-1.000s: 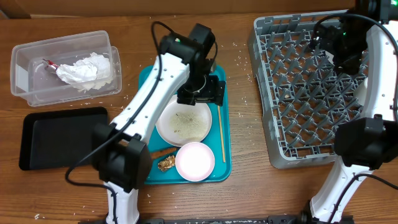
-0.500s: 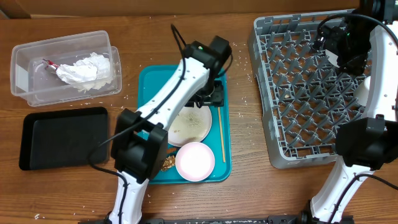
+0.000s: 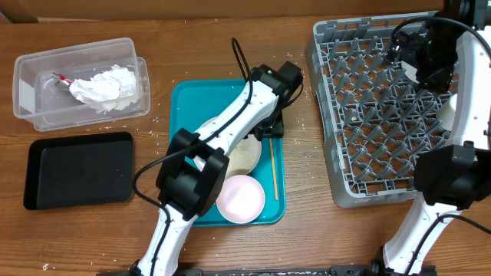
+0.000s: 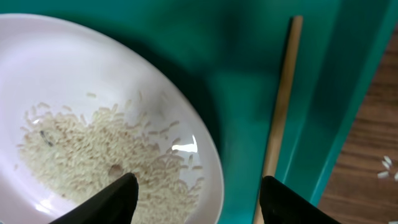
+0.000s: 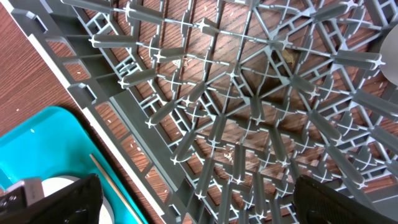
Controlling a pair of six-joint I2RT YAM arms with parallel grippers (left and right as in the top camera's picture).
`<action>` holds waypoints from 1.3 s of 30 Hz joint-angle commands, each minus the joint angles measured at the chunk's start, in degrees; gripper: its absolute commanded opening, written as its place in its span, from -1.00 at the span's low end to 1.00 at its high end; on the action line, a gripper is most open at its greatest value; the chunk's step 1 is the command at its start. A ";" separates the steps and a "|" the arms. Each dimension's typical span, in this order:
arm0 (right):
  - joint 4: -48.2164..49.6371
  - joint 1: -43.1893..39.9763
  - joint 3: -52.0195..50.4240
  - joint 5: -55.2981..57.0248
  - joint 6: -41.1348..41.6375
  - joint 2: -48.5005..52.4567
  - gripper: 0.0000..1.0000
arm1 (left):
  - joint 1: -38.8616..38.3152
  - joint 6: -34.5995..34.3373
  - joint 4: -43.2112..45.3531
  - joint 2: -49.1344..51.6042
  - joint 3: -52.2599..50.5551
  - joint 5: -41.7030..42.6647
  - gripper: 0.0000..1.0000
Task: Sort waste into correct bins and load items into the dishwasher
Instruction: 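Grasp the rim of the white rice plate with the left gripper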
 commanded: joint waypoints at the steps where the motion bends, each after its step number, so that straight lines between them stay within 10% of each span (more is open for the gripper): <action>1: 0.26 0.00 0.17 0.35 0.02 -0.39 1.00 | -0.13 -1.97 0.79 2.27 0.02 -1.66 0.25; 39: 0.26 0.00 0.17 0.35 0.02 -0.39 1.00 | -1.11 -4.76 3.10 2.93 -3.80 -3.08 0.03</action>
